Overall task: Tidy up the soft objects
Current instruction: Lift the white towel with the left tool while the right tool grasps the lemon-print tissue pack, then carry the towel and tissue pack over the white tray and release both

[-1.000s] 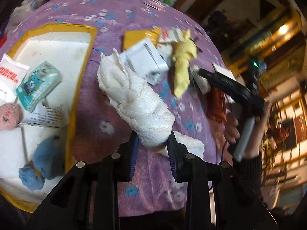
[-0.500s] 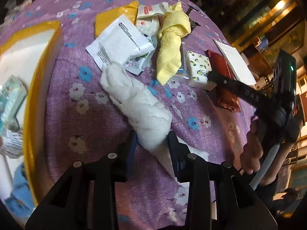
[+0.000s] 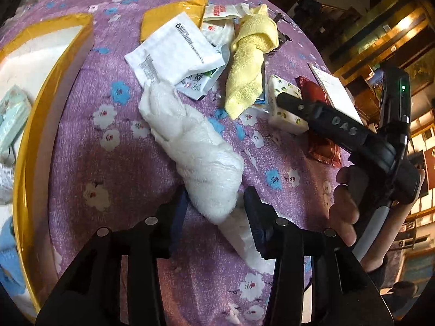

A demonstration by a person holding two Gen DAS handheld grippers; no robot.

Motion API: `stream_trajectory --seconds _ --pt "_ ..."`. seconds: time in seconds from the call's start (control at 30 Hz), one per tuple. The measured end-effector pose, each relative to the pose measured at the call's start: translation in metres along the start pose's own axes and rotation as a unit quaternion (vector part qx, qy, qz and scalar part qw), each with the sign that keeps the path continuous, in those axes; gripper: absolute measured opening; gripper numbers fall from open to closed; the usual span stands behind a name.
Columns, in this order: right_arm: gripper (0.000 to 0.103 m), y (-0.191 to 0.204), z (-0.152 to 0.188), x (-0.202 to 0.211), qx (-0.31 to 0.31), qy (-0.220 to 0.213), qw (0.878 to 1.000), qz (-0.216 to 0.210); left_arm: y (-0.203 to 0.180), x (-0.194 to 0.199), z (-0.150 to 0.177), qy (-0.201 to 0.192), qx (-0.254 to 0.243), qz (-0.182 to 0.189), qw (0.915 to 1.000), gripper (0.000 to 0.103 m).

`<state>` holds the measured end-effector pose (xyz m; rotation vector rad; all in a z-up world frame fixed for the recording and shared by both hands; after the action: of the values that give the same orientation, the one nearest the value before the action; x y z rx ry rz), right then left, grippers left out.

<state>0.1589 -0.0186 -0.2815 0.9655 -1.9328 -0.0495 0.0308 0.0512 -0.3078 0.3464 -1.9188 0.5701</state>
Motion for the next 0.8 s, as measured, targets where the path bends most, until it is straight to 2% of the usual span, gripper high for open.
stream_trajectory --seconds 0.13,0.2,0.27,0.43,0.57,0.7,0.8 --pt "0.046 0.002 0.006 0.006 0.006 -0.013 1.000 0.011 0.002 0.003 0.003 -0.008 0.007 0.002 0.9999 0.030" --pt "0.031 0.001 0.008 0.018 -0.001 -0.025 1.000 0.009 0.001 0.011 0.005 -0.018 0.004 0.018 0.9997 0.030" --pt "0.025 0.001 0.010 0.028 -0.010 -0.037 0.999 -0.006 -0.001 0.021 0.008 -0.033 -0.006 0.035 0.9988 0.030" --pt "0.021 0.001 0.016 0.034 -0.012 -0.043 0.999 -0.008 -0.005 0.031 0.016 -0.035 -0.005 0.064 0.9973 0.030" --pt "0.020 0.014 0.016 0.056 -0.009 -0.076 0.997 -0.017 -0.001 0.054 0.018 -0.059 -0.009 0.068 0.9959 0.030" --pt "0.020 0.050 0.019 0.079 0.000 -0.092 0.993 -0.077 0.017 0.089 0.022 -0.083 -0.002 0.074 0.9938 0.030" --pt "0.020 0.089 0.022 0.080 0.022 -0.080 0.987 -0.140 0.044 0.114 0.018 -0.101 0.012 0.068 0.9925 0.030"
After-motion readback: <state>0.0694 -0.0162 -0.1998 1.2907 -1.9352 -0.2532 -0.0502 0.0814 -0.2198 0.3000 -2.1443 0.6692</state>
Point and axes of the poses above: each gripper's, at about its wrist camera, not at the fingertips, and x roughly against the way its jaws point, y to its left, z to its underside, the point moved 9 cm from there along -x, roughly the way its jaws point, and after that the axes turned 10 degrees about -z, right-handed, at the moved point
